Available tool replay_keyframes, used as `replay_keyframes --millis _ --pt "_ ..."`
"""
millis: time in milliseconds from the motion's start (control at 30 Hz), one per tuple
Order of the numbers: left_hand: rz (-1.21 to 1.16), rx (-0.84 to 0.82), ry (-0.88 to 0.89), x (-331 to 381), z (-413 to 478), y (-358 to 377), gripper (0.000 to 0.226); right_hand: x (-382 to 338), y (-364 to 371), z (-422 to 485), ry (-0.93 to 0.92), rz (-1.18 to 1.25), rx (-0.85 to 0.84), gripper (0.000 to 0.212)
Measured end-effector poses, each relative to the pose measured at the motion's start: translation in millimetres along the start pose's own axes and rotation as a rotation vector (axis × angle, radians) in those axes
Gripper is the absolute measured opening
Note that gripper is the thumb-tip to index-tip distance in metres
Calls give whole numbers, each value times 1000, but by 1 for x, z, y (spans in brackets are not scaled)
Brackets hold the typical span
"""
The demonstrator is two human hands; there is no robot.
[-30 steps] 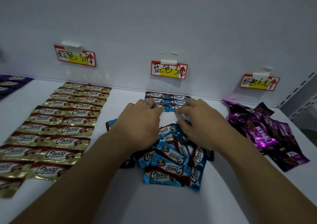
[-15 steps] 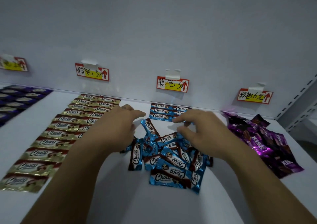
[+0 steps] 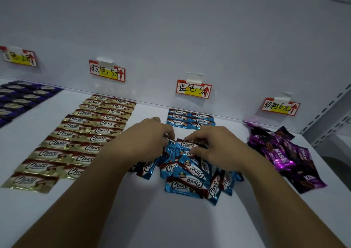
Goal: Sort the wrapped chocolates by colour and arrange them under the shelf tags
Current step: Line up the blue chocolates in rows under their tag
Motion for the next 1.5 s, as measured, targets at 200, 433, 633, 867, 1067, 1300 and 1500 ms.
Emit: replay_keyframes --millis 200,433,633,867,1067,1300,1500 --pt "-154 -56 -33 0 -3 3 7 9 0 1 58 70 1 21" --pt "-274 -26 -26 1 -2 2 9 16 -7 2 101 147 88 7" --pt "-404 154 -23 -1 3 -10 19 16 -16 1 137 203 198 11" --pt "-637 236 -76 0 1 -23 25 11 -24 -1 141 230 272 8" --pt "-787 288 -179 -6 2 -23 15 11 -28 -1 136 266 311 10" --pt "-727 330 -236 -14 6 -16 15 19 -28 0 141 212 329 18" --pt "-435 357 -200 -13 9 -10 12 30 -25 2 197 124 322 13"
Point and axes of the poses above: each hand's wrist, its own z-axis towards the middle knuckle, its own y-axis out of the palm, x = y × z, the point moved 6 cm from there along z, towards the middle knuckle, and after that the axes turned 12 degrees about x, right-handed, at the moved point
